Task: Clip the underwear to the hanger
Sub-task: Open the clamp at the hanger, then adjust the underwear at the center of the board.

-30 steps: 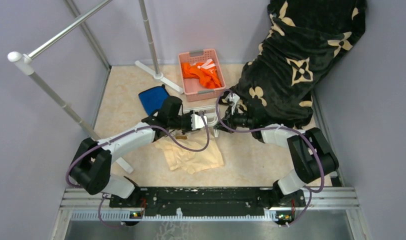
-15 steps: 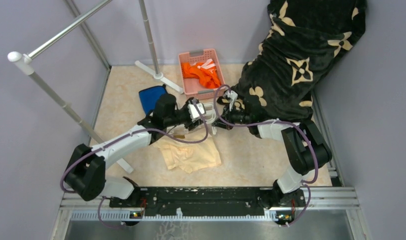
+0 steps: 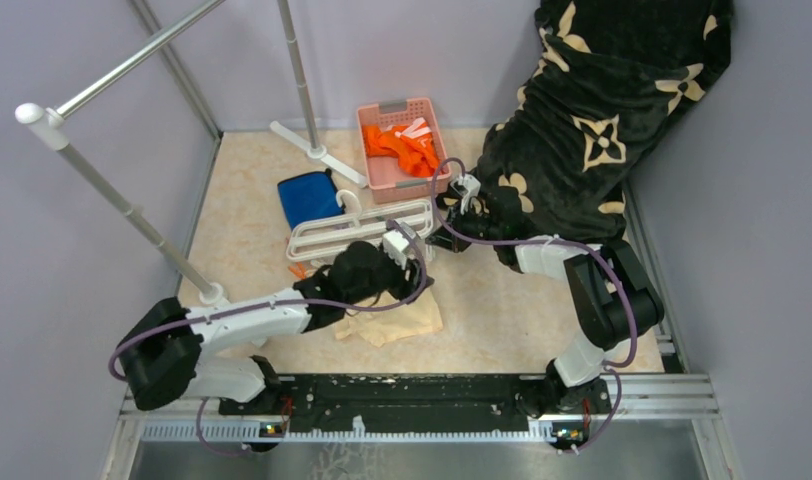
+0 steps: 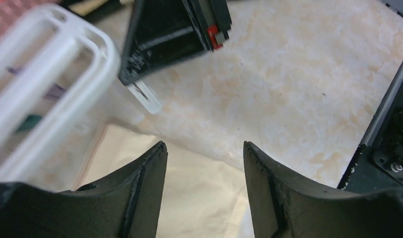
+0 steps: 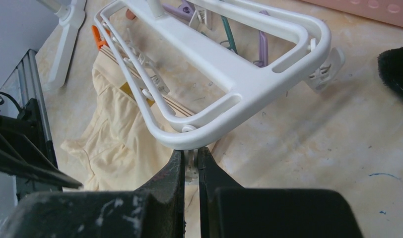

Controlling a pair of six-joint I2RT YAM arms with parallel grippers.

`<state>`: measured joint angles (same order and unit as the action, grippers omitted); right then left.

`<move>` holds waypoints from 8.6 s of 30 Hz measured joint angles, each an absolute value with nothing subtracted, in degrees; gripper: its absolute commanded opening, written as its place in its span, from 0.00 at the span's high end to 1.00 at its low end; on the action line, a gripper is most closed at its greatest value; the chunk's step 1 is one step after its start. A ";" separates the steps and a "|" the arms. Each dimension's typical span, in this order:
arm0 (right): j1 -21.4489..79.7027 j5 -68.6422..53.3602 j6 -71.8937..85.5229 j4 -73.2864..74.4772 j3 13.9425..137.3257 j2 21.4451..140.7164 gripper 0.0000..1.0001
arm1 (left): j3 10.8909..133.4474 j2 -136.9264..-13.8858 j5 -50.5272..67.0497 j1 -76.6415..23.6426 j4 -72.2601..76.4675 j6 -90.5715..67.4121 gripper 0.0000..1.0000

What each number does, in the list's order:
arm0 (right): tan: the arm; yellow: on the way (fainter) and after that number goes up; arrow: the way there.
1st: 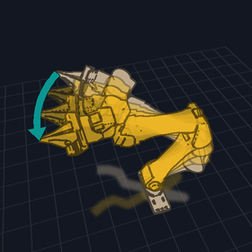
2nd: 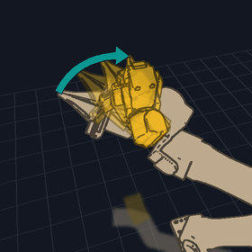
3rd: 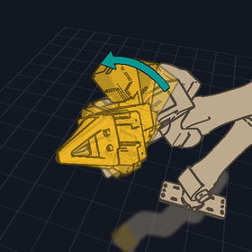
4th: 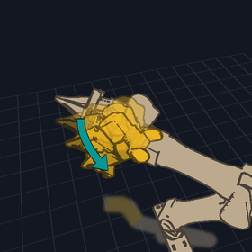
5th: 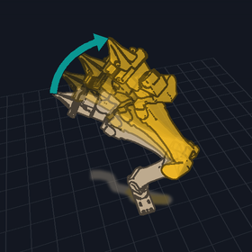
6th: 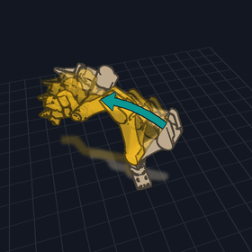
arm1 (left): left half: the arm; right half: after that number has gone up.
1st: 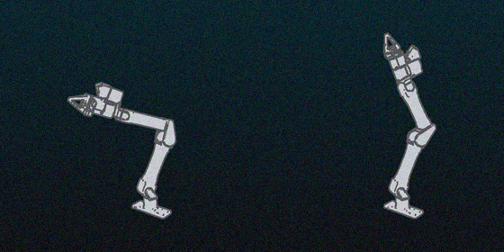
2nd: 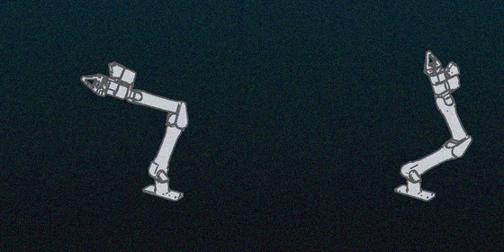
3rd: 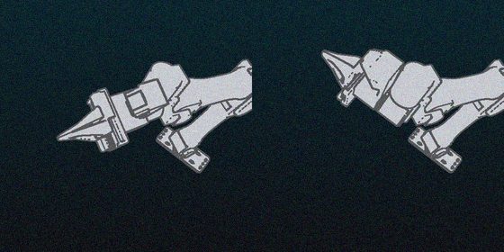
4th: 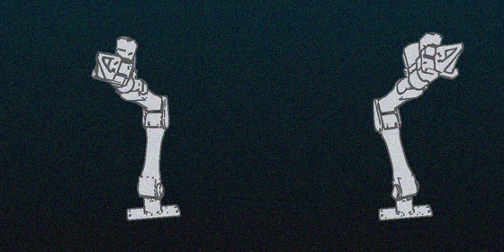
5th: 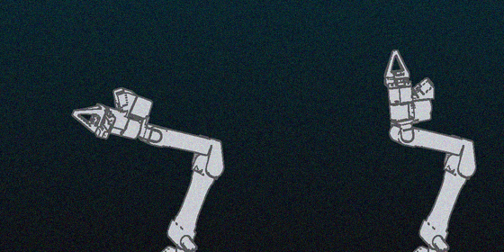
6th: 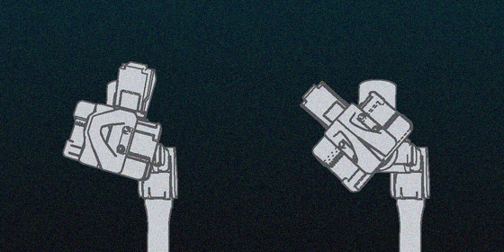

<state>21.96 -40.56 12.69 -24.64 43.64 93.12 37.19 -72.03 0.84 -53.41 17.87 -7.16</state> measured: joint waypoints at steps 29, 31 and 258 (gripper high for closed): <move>21.96 -40.36 12.71 -22.22 43.64 93.12 1.00 | 38.54 -89.43 -0.64 -66.57 8.91 -20.93 0.31; 21.96 -40.34 12.64 -21.78 43.64 93.10 1.00 | 38.33 -88.55 0.99 -66.65 7.33 -21.21 0.32; 23.62 -40.53 8.56 -16.60 45.98 91.26 1.00 | 48.82 -80.23 28.36 -41.36 -14.96 42.26 1.00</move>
